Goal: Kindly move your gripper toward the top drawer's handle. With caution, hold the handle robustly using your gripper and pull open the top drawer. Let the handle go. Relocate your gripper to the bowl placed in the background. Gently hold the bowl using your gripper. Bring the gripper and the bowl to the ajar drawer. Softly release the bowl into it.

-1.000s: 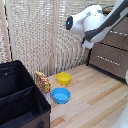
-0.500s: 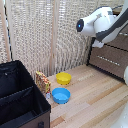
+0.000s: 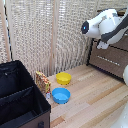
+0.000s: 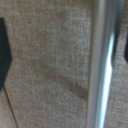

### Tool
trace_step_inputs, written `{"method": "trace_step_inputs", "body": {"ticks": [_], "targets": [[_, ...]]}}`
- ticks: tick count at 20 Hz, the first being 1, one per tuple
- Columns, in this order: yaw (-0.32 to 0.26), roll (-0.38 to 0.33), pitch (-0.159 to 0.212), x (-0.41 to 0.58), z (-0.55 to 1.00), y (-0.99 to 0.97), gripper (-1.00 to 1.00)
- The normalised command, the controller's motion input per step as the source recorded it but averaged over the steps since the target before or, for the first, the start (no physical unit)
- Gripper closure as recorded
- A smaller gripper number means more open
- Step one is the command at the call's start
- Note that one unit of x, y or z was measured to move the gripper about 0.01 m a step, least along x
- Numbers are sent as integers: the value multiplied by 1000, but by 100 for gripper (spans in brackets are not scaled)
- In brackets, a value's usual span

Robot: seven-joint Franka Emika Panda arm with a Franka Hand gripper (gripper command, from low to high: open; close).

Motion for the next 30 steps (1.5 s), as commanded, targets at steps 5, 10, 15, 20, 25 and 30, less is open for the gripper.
{"method": "trace_step_inputs", "body": {"ticks": [5,10,15,20,25,30], "targets": [[54,-83,4,0,94,67,100],[118,-14,5,-1,254,3,100],[134,48,6,-2,202,0,100],[185,115,3,119,24,180,100],[42,127,15,302,24,810,100],[20,94,26,223,66,898,100]]}}
